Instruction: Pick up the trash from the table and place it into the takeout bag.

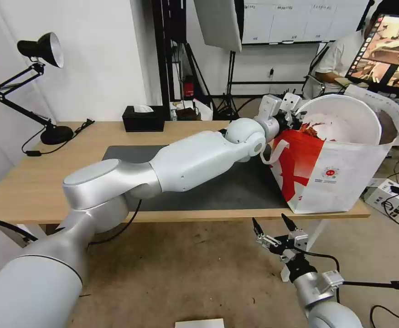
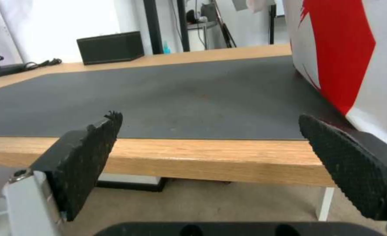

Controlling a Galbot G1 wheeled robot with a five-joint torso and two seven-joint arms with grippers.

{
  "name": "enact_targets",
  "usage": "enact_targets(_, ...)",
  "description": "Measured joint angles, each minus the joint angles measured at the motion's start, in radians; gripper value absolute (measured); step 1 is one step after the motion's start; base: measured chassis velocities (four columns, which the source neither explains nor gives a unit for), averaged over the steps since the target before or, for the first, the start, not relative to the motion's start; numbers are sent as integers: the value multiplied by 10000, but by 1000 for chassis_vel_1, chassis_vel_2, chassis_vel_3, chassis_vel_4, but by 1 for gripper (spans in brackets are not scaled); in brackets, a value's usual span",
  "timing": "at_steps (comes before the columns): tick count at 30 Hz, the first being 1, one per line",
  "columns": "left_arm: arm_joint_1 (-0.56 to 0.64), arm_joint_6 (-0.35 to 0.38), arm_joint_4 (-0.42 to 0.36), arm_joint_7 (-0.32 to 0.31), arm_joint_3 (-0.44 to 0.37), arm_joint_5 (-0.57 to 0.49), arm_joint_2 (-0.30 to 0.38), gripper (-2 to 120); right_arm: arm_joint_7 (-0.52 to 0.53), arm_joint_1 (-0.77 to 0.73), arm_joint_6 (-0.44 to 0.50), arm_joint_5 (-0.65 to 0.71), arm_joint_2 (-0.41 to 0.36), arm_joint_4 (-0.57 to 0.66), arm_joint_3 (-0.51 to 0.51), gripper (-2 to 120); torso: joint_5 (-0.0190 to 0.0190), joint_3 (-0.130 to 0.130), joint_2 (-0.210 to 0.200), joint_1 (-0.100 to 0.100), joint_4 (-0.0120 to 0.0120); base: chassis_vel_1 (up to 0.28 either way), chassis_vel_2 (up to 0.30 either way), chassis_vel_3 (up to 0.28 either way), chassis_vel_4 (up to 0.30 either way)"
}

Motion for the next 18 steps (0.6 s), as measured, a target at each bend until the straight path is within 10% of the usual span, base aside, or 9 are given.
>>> enact_targets(6,-74,368,-387,975,-59,-836,138,40,0,0,0,0,1,0,0,100,0,0,1,0,0,0,0,0,0)
enact_targets(18,-95,298,-184,967,-283,-924,-5,81,0,0,0,0,0,0,0,100,0,0,-1,0,0,0,0,0,0)
